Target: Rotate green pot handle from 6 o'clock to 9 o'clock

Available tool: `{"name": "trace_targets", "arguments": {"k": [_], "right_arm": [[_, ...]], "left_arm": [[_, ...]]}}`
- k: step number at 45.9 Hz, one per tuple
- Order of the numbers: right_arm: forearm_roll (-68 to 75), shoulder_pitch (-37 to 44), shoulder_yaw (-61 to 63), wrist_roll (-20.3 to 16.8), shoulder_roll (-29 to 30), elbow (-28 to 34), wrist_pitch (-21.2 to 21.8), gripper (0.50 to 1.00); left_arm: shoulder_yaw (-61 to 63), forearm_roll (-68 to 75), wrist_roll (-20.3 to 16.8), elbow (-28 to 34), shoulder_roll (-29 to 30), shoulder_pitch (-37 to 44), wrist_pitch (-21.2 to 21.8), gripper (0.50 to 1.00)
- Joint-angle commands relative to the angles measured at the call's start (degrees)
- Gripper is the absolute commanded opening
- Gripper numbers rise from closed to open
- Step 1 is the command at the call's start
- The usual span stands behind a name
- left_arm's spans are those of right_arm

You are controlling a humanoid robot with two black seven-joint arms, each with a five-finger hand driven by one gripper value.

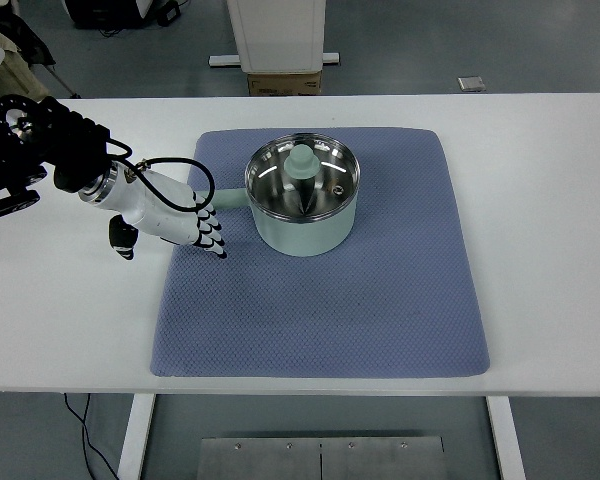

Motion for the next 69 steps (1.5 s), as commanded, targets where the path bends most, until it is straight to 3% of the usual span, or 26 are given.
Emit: {"name": "trace_targets", "arguments": {"k": [1,36,54,69], "right_arm": [[-0.01,0.0,-0.09,0.0,0.0,0.0,0.0,1.0],[0.08,0.0,0.0,0.0,0.0,0.0,0.0,1.0],[-0.01,0.0,0.0,0.0,0.0,0.0,0.0,1.0],[-0.01,0.0,0.0,0.0,0.0,0.0,0.0,1.0]], "left_arm": [[0.21,0.0,0.0,0.54,-0.09,0.09,0.18,1.0],[0.82,1.05,0.0,2.91,-0.36,0.27,1.41,1.0],[0.82,-0.09,0.0,-4.12,-0.62,2.02,1.24,1.0],[-0.23,-17.66,0.0,-5.7,-2.82,4.4,1.33,1.0]]}}
